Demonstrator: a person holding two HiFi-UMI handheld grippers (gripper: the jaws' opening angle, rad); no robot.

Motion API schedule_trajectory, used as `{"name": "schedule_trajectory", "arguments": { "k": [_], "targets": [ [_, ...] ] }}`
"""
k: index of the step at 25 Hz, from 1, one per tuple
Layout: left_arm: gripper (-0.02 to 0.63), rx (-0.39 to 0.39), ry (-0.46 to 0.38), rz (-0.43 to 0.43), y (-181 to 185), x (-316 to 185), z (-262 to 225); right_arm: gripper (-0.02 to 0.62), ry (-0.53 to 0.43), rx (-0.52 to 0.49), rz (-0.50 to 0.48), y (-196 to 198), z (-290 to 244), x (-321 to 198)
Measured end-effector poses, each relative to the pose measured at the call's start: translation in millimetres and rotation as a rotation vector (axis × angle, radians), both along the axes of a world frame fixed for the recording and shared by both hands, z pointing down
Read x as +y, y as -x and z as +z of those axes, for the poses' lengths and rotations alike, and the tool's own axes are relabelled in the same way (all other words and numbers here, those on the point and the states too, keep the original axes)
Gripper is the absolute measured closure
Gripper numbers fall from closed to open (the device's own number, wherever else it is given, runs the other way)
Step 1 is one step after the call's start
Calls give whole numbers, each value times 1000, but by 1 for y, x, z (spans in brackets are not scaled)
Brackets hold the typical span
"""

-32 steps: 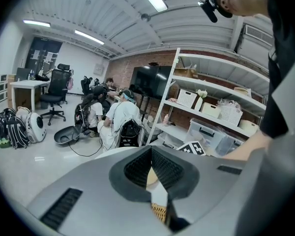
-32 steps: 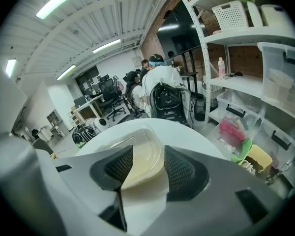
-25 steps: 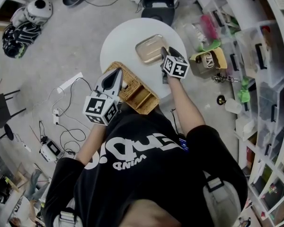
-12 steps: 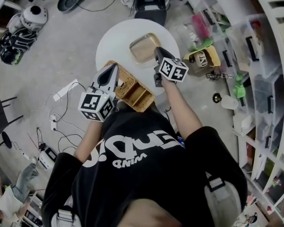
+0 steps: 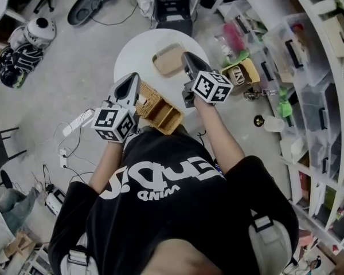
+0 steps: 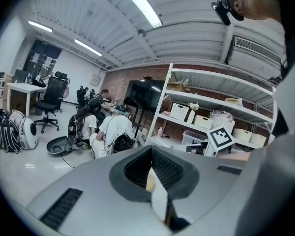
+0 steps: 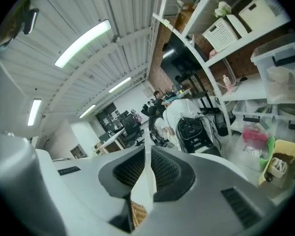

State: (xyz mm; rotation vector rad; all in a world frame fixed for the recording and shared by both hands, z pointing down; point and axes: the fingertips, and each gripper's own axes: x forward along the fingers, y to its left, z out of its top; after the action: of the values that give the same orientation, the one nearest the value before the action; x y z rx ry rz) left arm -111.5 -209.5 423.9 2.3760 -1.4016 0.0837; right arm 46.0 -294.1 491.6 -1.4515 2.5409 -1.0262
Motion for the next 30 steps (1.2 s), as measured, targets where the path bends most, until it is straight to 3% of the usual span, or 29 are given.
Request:
{"name": "schedule_trajectory", "arguments": {
  "k": [7,12,18,30],
  "targets": [
    [607,4,-58,19,-10,3,-21,558,-230,79,3,-21,-97,32],
    [607,-9,-93,37,-17,8,-34,558,-312,147,19,-36,-127,69],
    [606,-29,-130,53,-23,12,-44,558,-346,232,31,-50,-116,110],
    [607,-52,-124,61,-32,18,-31,558,-267,279,106,-75,-58,123]
  ]
}}
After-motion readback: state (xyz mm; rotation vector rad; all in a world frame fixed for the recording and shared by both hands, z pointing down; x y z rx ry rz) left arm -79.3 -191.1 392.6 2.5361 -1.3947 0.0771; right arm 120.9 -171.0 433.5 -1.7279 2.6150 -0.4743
